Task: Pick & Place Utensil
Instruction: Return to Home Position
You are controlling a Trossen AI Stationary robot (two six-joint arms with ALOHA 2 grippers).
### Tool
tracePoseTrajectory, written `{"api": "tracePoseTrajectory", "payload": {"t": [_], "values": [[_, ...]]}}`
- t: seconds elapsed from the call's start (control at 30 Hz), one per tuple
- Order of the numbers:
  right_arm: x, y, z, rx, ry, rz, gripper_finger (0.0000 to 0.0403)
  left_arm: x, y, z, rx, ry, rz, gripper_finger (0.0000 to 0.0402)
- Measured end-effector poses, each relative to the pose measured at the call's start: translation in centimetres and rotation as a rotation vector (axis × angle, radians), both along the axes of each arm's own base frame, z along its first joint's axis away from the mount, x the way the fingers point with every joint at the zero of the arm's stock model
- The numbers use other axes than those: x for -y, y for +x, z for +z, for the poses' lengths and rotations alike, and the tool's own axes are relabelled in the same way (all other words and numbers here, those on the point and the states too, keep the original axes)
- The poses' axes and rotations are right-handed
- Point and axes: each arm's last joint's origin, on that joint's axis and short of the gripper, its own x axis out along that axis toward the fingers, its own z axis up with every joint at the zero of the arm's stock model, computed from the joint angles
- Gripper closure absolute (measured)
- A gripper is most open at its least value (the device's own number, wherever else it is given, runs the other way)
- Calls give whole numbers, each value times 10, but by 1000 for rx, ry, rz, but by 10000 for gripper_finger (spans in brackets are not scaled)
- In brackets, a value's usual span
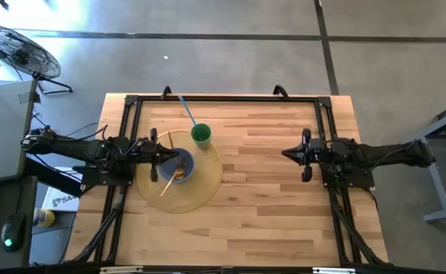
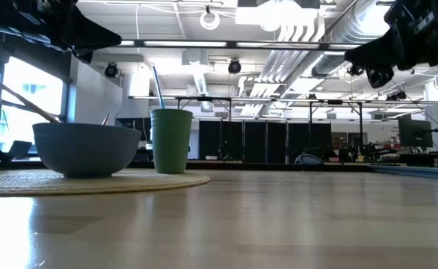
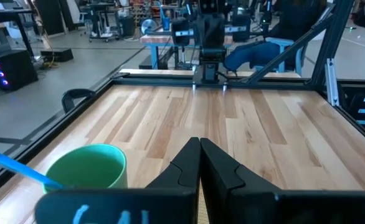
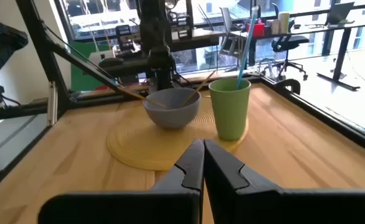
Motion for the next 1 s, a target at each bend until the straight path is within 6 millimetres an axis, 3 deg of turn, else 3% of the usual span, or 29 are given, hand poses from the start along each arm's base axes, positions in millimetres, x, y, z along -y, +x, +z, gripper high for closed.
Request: {"api": "tracePoseTrajectory", "payload": {"t": [0.1, 0.43, 0.67, 1.0], "values": [[0, -3, -9, 13, 4, -1, 402, 0, -1, -1, -11, -12, 1, 401], [0, -16, -9, 54, -13, 33, 402, -2, -16, -1, 0, -35, -22, 401], [0, -16, -25, 44, 1, 33, 401, -2, -21, -18, 31, -36, -49, 401], [-1, -16, -24, 55, 4, 68, 399, -2, -42, -15, 121, -4, -167, 401]]}}
